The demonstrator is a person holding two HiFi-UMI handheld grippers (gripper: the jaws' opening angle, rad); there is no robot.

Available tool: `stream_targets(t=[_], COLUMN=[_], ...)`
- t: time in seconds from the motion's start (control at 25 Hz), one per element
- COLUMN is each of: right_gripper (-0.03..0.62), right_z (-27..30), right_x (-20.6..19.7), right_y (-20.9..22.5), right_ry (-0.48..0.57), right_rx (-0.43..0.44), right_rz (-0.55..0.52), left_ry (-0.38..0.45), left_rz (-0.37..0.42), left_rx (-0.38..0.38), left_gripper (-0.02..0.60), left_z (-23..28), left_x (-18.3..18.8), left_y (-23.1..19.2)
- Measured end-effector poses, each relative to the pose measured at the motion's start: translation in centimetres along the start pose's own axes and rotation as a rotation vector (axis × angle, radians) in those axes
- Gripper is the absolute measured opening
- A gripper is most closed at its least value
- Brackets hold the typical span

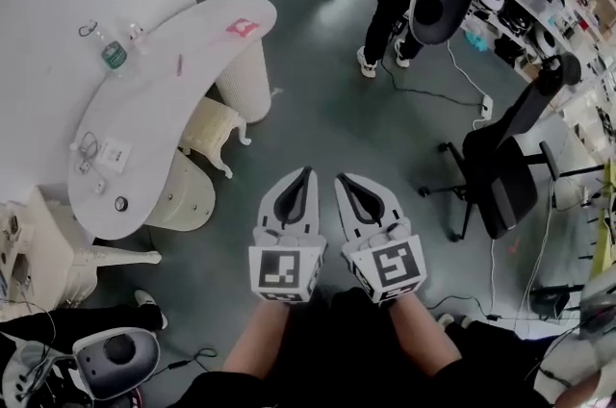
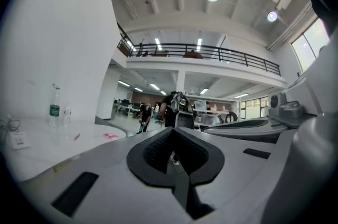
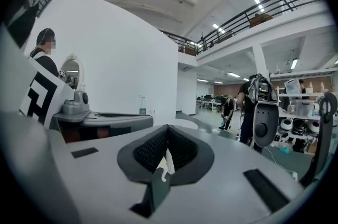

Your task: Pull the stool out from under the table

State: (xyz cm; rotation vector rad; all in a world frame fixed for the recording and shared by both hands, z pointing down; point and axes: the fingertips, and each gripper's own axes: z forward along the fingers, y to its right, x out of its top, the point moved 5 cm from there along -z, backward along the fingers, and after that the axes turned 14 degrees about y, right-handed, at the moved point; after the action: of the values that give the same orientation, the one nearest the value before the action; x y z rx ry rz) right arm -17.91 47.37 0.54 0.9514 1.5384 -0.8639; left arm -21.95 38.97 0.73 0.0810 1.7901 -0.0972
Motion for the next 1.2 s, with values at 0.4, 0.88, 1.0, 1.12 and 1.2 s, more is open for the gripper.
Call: stream_targets(t=[0.4, 0.88, 1.0, 1.12, 1.2], right_gripper=[0.005, 0.005, 0.005, 0.005, 0.005], right_z=[6.7, 15.8, 17.1, 17.9, 18.3], right_x=[-1.4, -3.4, -4.8, -6.3, -7.2], right_y=[0.0, 9.3, 12.1, 14.1, 15.0], right_ry=[0.001, 0.017, 0.010, -0.008, -0.021], right_rx=[0.160, 0.374, 0.408, 0.432, 0.446], right_rz=[-0.006, 0.023, 0.046, 0.078, 0.096], left_ry=[0.014, 0.066, 0.009, -0.044, -0.057], left_rz=[0.015, 0.080, 0.098, 0.116, 0.116], left_rx=[0.155, 0.383, 0.405, 0.426, 0.446], left_gripper=[0.005, 0.005, 0.005, 0.005, 0.005], left_z=[2.2, 12.5, 15.2, 16.5, 17.0], left_x=[-0.9, -2.3, -4.3, -6.0, -6.7], left_y=[-5.2, -7.3, -6.7, -6.2, -6.4])
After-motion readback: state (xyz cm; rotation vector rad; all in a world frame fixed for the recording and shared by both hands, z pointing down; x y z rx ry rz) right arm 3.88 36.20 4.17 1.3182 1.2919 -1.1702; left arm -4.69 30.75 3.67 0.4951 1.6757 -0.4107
